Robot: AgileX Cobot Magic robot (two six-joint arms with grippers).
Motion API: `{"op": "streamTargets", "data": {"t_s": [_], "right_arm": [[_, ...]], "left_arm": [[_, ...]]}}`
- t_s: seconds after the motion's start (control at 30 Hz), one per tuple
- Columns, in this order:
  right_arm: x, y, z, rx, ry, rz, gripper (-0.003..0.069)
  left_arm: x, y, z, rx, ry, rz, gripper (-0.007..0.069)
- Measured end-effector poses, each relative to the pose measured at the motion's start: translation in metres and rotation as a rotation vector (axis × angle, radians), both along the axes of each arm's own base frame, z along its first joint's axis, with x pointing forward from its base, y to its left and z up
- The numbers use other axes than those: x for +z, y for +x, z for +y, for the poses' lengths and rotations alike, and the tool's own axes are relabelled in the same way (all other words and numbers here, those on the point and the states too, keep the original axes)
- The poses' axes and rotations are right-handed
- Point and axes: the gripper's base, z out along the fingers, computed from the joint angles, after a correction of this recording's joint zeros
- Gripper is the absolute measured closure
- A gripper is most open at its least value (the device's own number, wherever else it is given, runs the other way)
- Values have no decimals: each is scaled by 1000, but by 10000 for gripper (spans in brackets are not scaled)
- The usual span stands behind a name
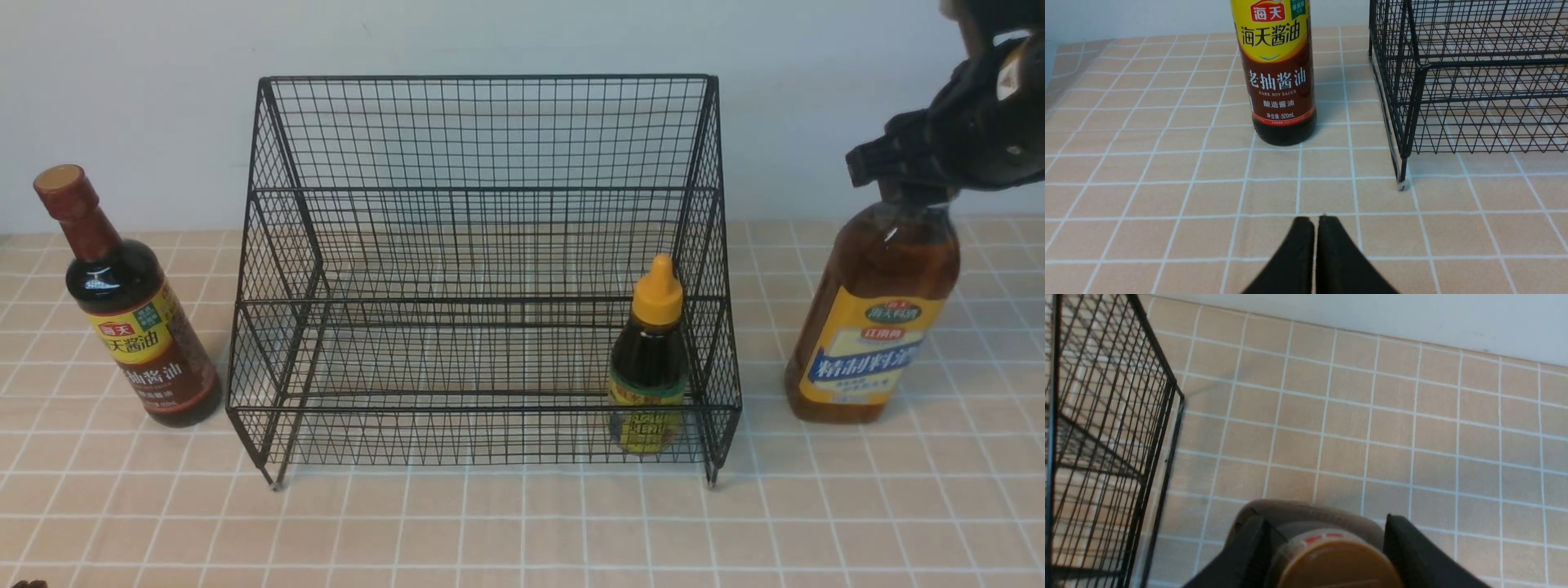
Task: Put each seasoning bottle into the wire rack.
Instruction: Use the right arm to put the condiment bottle back on the shelf
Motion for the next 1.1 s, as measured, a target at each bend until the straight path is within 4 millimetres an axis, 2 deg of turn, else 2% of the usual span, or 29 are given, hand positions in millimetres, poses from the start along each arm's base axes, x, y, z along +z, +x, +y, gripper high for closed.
{"op": "streamTargets", "data": {"t_s": [0.23,0.57,0.8,0.93,1.1], "right_arm": [[42,-30,-8,-1,35,-118,330],[120,-57,-6,102,116,-304,330],[166,-70,-5,149,180,-465,330],[181,-76,-5,177,200,-534,330],[185,-78,1,238,244,-554,330]], "left_arm": [[0,0,0,0,0,0,631],[0,0,0,0,0,0,631],[0,0,0,0,0,0,631],[0,0,0,0,0,0,631],[0,0,0,0,0,0,631]]}}
